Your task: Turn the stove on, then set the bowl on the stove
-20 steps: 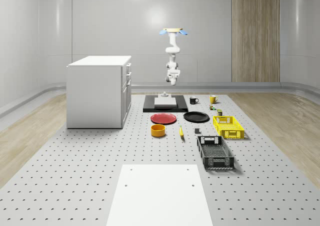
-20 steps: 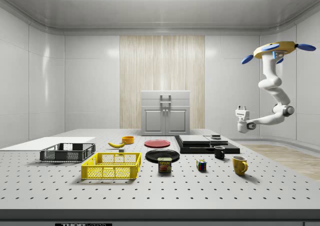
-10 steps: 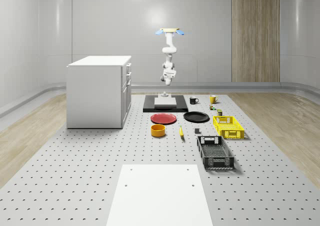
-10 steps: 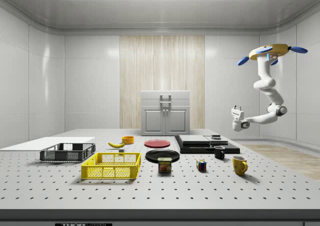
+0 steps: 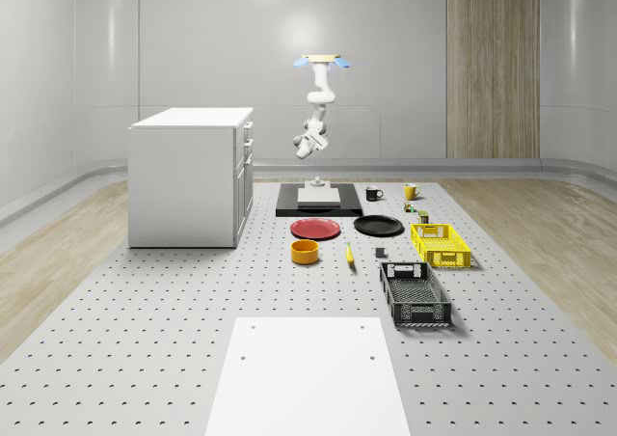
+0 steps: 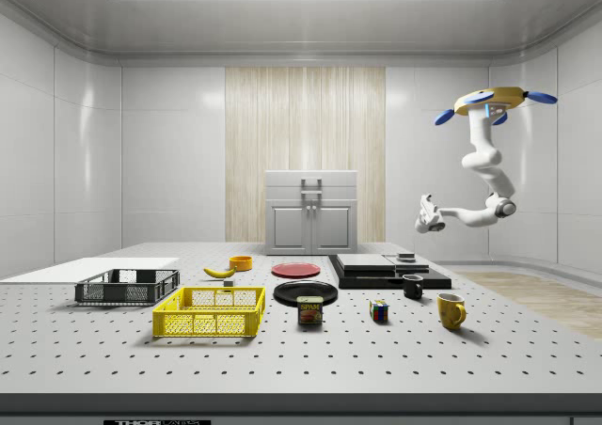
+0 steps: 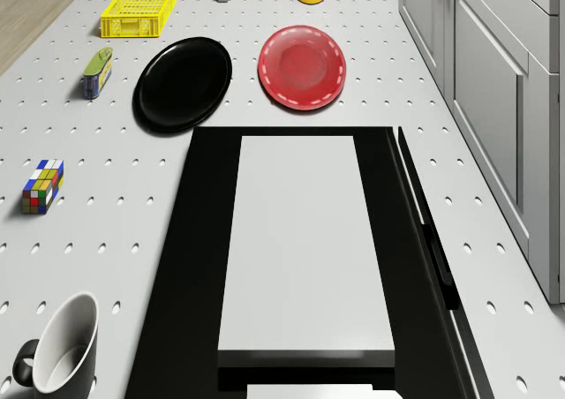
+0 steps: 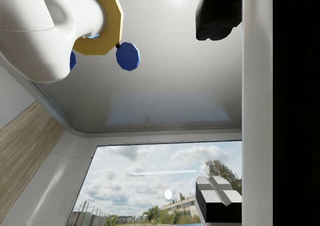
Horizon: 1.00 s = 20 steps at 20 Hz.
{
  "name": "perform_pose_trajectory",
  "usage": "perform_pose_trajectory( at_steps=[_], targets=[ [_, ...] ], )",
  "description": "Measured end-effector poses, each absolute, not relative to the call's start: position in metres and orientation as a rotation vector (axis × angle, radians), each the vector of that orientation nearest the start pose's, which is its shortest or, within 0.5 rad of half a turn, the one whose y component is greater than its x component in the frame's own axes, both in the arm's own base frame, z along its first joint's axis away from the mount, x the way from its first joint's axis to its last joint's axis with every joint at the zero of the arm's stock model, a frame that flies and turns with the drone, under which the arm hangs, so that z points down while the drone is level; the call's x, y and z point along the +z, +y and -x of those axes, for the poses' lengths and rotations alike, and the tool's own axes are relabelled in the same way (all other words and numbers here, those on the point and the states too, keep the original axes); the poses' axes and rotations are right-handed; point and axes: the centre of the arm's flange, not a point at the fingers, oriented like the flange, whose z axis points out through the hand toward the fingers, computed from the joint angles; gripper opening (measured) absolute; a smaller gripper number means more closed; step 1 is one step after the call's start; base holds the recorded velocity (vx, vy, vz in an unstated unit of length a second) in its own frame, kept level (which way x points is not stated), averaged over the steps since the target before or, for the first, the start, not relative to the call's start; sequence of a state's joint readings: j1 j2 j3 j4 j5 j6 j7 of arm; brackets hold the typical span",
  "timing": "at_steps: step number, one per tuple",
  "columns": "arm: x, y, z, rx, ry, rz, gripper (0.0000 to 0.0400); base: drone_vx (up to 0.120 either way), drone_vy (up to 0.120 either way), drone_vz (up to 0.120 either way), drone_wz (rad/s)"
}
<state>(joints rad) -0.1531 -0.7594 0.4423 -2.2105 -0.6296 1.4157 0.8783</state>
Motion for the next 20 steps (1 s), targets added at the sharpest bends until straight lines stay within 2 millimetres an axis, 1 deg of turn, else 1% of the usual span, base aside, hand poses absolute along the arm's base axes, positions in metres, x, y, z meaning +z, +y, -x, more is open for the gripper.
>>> perform_pose_trajectory(
  at_steps=[2, 4, 6, 8, 9, 11, 14, 16, 19, 20],
  targets=[
    [0.625, 0.093, -0.303, 0.578, -0.756, -1.806, 0.0400, 0.120, 0.000, 0.000, 0.000],
    [0.591, 0.099, -0.304, 0.656, -0.627, -1.487, 0.0400, 0.120, 0.000, -0.020, 0.000],
    [0.558, 0.093, -0.305, 0.715, -0.494, -1.163, 0.0400, 0.120, 0.000, -0.120, 0.000],
    [0.531, 0.078, -0.306, 0.752, -0.374, -0.868, 0.0400, 0.120, 0.000, -0.120, 0.000],
    [0.521, 0.069, -0.306, 0.764, -0.321, -0.741, 0.0400, 0.120, 0.000, -0.120, 0.000],
    [0.507, 0.052, -0.307, 0.778, -0.234, -0.530, 0.0400, 0.120, 0.000, -0.120, 0.000],
    [0.497, 0.032, -0.307, 0.785, -0.141, -0.313, 0.0400, 0.120, 0.000, -0.120, 0.000],
    [0.494, 0.022, -0.307, 0.786, -0.100, -0.219, 0.0400, 0.120, 0.000, -0.120, 0.000],
    [0.492, 0.013, -0.307, 0.786, -0.060, -0.128, 0.0400, 0.120, 0.000, -0.120, 0.000],
    [0.492, 0.011, -0.307, 0.786, -0.050, -0.106, 0.0400, 0.000, 0.000, -0.120, 0.000]
  ],
)
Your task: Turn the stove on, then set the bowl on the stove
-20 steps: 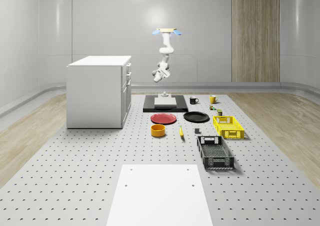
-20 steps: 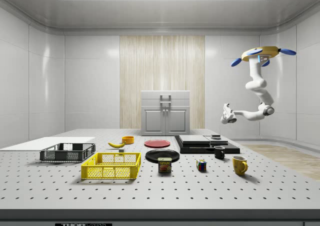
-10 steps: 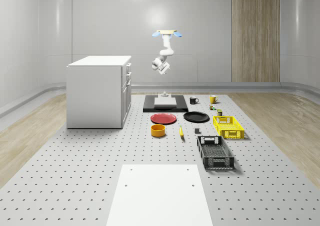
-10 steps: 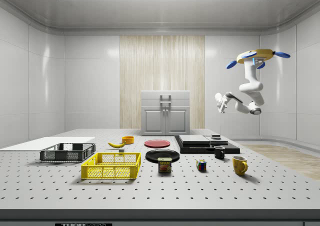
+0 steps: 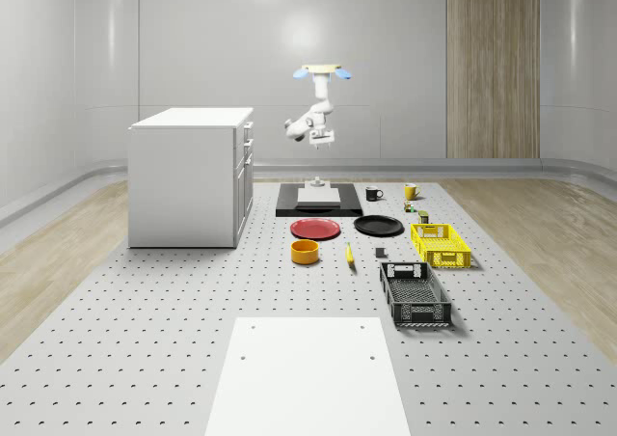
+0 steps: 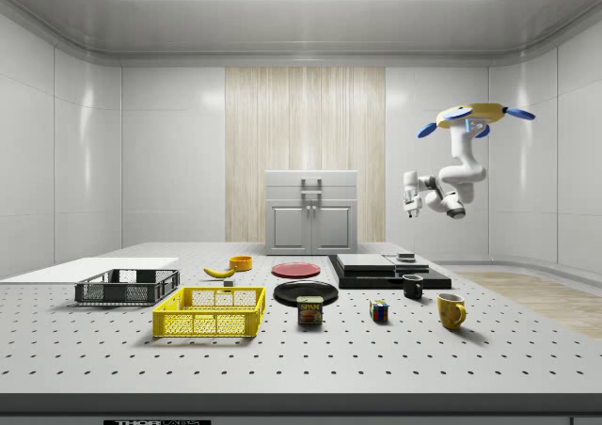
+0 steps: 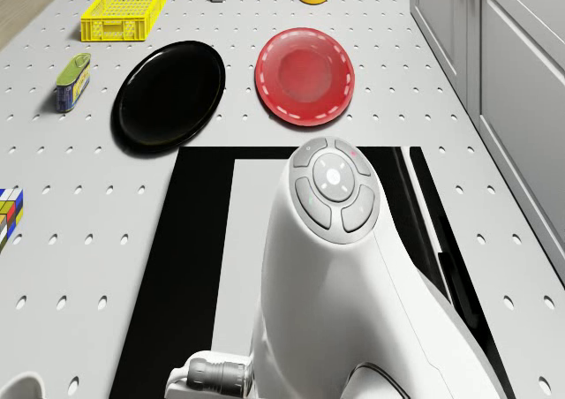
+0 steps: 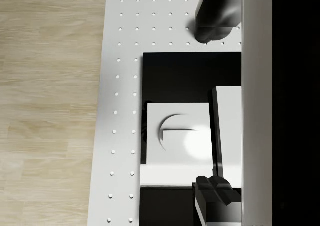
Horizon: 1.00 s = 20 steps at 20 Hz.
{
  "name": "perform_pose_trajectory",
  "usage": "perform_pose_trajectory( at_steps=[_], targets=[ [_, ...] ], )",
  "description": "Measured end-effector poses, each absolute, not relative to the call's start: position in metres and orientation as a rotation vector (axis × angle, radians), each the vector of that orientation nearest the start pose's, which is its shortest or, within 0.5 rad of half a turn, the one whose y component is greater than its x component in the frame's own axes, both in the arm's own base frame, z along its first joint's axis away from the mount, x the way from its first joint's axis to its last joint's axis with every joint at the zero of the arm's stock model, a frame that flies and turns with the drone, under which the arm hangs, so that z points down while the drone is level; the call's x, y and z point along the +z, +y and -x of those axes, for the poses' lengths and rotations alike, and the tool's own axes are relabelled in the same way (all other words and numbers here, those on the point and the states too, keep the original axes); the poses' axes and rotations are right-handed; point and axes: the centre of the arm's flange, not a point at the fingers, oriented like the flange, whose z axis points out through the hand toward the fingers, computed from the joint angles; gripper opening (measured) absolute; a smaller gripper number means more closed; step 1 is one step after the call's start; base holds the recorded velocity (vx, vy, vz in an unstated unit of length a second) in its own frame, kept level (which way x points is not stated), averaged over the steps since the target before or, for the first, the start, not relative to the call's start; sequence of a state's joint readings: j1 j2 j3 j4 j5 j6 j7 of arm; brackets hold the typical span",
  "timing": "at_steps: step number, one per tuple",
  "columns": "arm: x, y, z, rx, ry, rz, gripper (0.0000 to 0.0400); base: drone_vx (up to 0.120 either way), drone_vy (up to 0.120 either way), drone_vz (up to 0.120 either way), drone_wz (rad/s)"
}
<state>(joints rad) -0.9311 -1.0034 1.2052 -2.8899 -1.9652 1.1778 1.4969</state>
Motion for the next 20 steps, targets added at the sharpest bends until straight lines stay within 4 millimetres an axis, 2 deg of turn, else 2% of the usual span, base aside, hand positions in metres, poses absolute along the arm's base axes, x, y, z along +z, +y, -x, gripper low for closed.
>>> perform_pose_trajectory(
  at_steps=[4, 10, 20],
  targets=[
    [0.4912, 0.0052, -0.3068, 0.785, -0.026, -0.052, 0.0400, 0.000, 0.000, -0.120, 0.000],
    [0.4909, 0.0016, -0.3068, 0.784, -0.010, -0.018, 0.0400, 0.113, 0.000, -0.120, 0.000],
    [0.4908, 0.0001, -0.3068, 0.784, -0.003, -0.003, 0.0400, 0.000, -0.020, -0.120, 0.000]
  ],
)
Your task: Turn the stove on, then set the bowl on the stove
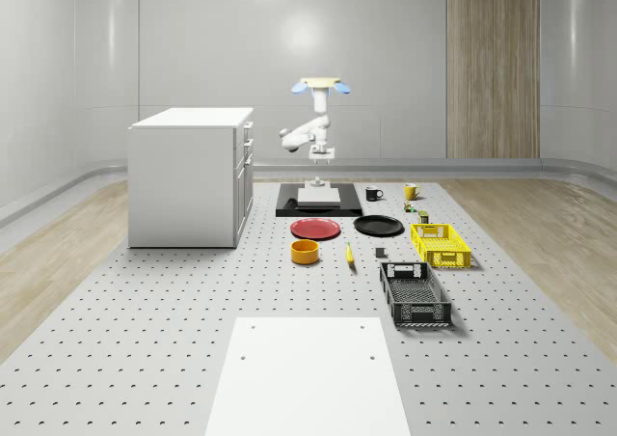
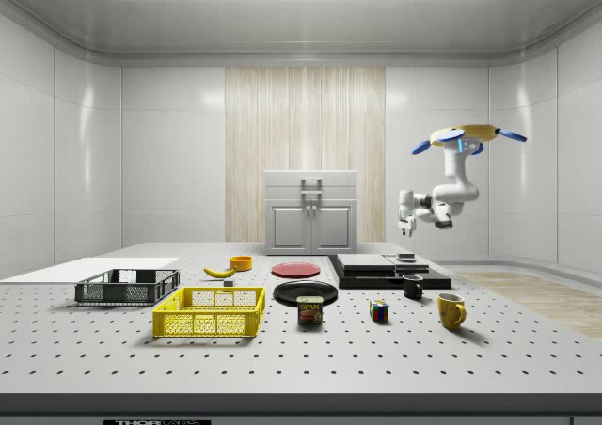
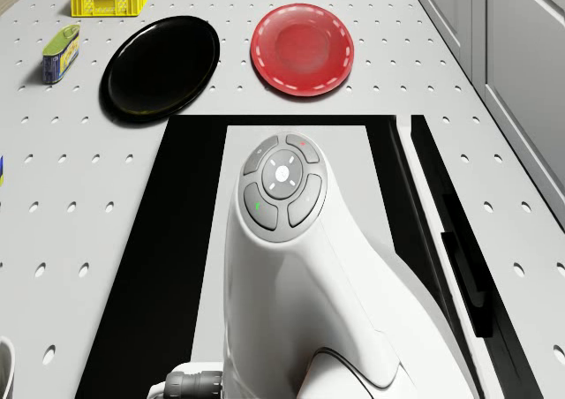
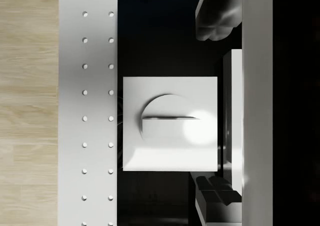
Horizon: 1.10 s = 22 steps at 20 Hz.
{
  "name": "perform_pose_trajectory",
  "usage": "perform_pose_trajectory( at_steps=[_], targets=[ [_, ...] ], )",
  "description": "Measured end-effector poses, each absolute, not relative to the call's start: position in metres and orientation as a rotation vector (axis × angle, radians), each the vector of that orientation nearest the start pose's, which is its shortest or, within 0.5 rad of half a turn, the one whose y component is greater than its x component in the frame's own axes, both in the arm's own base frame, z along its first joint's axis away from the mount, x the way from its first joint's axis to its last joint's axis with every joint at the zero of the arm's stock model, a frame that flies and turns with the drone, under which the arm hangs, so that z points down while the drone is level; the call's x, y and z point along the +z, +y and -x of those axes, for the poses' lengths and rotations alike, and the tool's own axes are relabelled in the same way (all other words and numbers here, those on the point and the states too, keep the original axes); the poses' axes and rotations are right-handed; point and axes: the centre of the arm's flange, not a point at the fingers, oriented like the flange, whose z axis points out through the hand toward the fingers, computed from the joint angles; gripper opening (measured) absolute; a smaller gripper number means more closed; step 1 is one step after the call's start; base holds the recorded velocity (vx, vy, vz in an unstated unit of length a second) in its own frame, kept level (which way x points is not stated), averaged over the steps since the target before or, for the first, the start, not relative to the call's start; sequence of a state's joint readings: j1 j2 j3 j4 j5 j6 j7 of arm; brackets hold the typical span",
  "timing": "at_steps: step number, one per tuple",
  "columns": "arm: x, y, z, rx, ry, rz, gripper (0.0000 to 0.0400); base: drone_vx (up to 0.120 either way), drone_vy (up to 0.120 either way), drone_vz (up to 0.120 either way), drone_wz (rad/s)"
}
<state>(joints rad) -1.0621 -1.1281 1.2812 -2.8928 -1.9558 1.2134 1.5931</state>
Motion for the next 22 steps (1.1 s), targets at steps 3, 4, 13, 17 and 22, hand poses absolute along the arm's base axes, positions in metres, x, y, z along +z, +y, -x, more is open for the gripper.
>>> perform_pose_trajectory(
  at_steps=[3, 4, 13, 17, 22],
  targets=[
    [0.4908, 0.0000, -0.3068, 0.784, -0.003, -0.002, 0.0400, 0.000, 0.000, -0.120, 0.000],
    [0.4908, -0.0001, -0.3068, 0.784, -0.003, -0.002, 0.0400, 0.080, 0.000, -0.120, 0.000],
    [0.4908, -0.0002, -0.3068, 0.784, -0.002, -0.001, 0.0400, 0.036, -0.018, -0.102, 0.000],
    [0.4907, -0.0002, -0.3068, 0.784, -0.002, -0.001, 0.0400, 0.000, -0.050, -0.120, 0.000],
    [0.4907, -0.0001, -0.3068, 0.785, -0.002, -0.001, 0.0400, 0.000, 0.000, -0.064, 0.000]
  ],
)
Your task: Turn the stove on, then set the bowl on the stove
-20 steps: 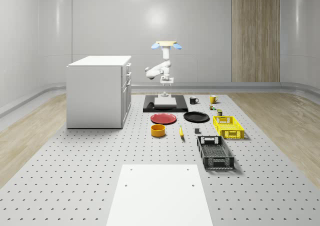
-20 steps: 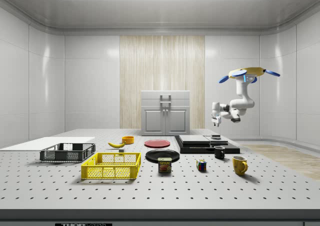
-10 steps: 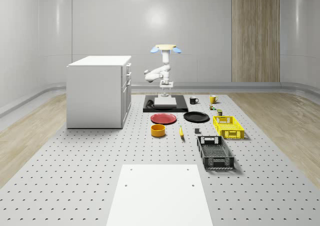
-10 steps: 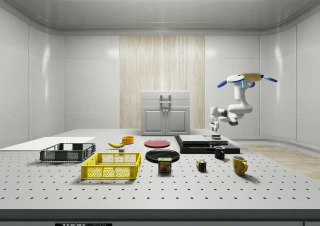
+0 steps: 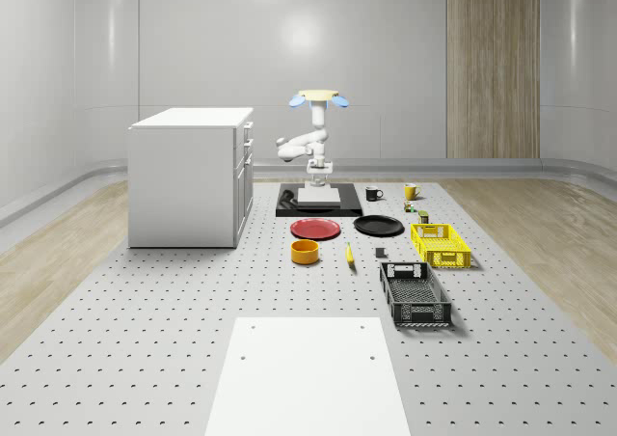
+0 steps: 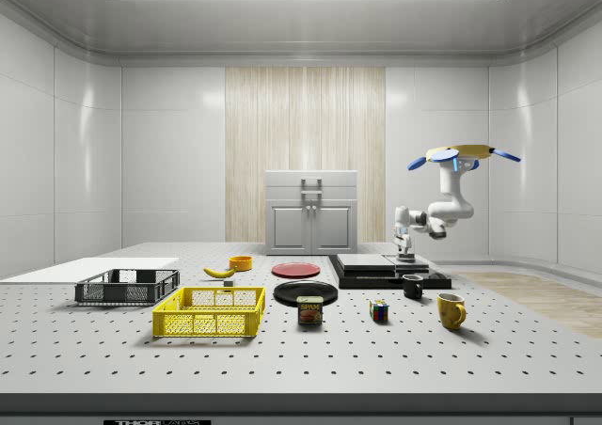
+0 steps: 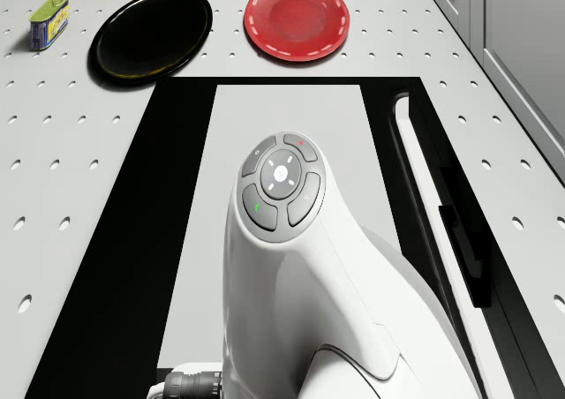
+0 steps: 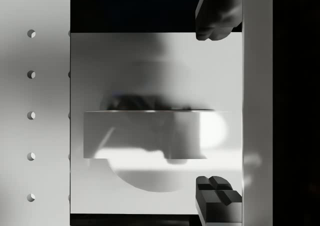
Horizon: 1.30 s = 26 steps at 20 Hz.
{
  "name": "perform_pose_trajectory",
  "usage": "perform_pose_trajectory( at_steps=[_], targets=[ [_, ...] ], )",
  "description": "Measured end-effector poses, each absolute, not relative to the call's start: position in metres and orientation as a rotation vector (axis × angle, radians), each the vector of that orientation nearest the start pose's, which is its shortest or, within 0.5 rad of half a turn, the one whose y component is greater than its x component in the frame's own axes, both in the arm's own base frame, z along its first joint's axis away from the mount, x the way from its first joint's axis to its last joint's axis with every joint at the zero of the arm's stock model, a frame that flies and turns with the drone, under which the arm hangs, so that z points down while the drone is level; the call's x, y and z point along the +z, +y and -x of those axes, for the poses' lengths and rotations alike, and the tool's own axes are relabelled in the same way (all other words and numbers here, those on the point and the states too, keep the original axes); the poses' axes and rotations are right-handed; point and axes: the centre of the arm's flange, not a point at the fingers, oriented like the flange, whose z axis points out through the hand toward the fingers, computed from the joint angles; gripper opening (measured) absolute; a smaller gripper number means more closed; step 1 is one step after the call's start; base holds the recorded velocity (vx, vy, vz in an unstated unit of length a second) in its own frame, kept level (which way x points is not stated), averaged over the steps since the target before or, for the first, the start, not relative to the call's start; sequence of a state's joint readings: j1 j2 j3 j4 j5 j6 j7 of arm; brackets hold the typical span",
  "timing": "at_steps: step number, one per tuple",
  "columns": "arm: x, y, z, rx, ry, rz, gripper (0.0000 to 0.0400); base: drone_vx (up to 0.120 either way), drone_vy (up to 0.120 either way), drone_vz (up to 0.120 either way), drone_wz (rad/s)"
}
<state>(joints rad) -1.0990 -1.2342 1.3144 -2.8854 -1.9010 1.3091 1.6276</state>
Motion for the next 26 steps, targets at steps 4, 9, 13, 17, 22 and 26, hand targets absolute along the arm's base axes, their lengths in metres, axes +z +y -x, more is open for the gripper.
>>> perform_pose_trajectory(
  at_steps=[4, 9, 13, 17, 22, 26],
  targets=[
    [0.4907, -0.0001, -0.3068, 0.785, -0.002, -0.001, 0.0400, 0.000, 0.000, -0.020, 0.000],
    [0.4907, -0.0001, -0.3068, 0.785, -0.002, -0.001, 0.0400, 0.000, 0.000, -0.032, 0.000],
    [0.4907, -0.0001, -0.3068, 0.785, -0.002, -0.001, 0.0400, 0.000, 0.000, 0.000, 0.000],
    [0.4907, -0.0001, -0.3068, 0.785, -0.002, -0.001, 0.0400, 0.000, 0.000, 0.000, 0.000],
    [0.4907, -0.0001, -0.3068, 0.785, -0.002, -0.001, 0.0400, 0.000, 0.000, 0.000, 0.000],
    [0.4907, -0.0001, -0.3068, 0.785, -0.002, -0.001, 0.0400, 0.000, 0.000, 0.000, 0.000]
  ],
)
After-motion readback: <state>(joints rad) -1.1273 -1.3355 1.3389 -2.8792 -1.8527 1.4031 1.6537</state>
